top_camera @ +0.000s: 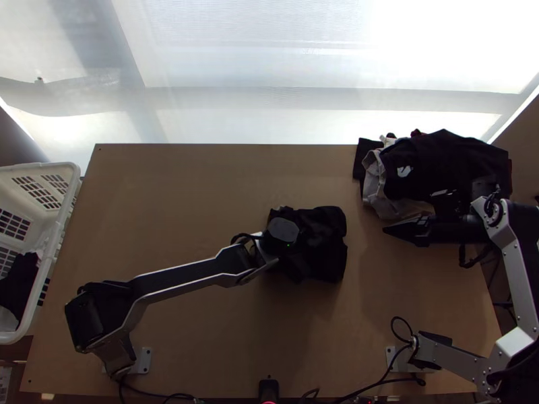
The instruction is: Fold the t-shirt
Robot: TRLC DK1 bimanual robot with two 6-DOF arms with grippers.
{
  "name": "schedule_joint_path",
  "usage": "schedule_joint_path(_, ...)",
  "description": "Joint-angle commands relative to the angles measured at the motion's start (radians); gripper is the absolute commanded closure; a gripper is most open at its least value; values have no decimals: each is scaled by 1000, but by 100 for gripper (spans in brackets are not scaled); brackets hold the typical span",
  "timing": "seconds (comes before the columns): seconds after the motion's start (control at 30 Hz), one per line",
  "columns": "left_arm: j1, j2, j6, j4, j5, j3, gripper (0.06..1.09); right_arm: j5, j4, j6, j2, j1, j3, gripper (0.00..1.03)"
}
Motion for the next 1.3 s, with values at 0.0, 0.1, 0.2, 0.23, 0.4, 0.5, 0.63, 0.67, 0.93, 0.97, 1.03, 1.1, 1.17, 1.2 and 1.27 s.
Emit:
schedule_joint_path(0.0,-42,111,8,-7,4,51,105,-21,-11,-18,-22,-68,-32,100)
schedule_joint_path(0.1,-52,174,14,27,-3,54,105,-23,-11,-19,-23,-80,-32,100)
schedule_joint_path(0.2,-64,221,25,74,-23,49,84,-23,-24,-32,-23,-93,-32,100)
schedule_joint_path(0.23,-68,235,22,88,-37,51,51,-24,-27,-36,-23,-93,-34,100)
schedule_joint_path(0.4,-75,298,-61,96,-46,126,10,-27,-32,-47,-22,-90,-54,100)
schedule_joint_path(0.5,-68,279,-139,-104,-45,226,10,-26,-32,-52,-20,-86,-61,100)
schedule_joint_path(0.63,-55,275,-251,-464,-26,391,10,-26,-32,-64,-9,-86,-63,100)
schedule_joint_path(0.67,-52,267,-256,-485,-25,405,10,-26,-32,-64,-8,-86,-61,100)
schedule_joint_path(0.93,-59,210,-385,-895,-25,641,10,-27,-32,-67,-6,-85,-63,100)
schedule_joint_path(0.97,-59,201,-386,-921,-25,641,10,-27,-32,-67,-6,-85,-61,100)
schedule_joint_path(1.03,-53,192,-412,-975,-25,641,10,-27,-32,-67,-6,-85,-61,100)
schedule_joint_path(1.1,-38,184,-428,-1033,-25,643,10,-27,-32,-67,-9,-83,-61,100)
schedule_joint_path(1.17,-18,163,-475,-1048,-25,643,10,-26,-37,-67,-13,-85,-58,100)
schedule_joint_path(1.2,-7,146,-509,-1053,-25,643,10,-26,-38,-67,-16,-85,-58,100)
schedule_joint_path(1.27,10,102,-590,-1084,-25,643,10,-27,-46,-68,-19,-83,-63,100)
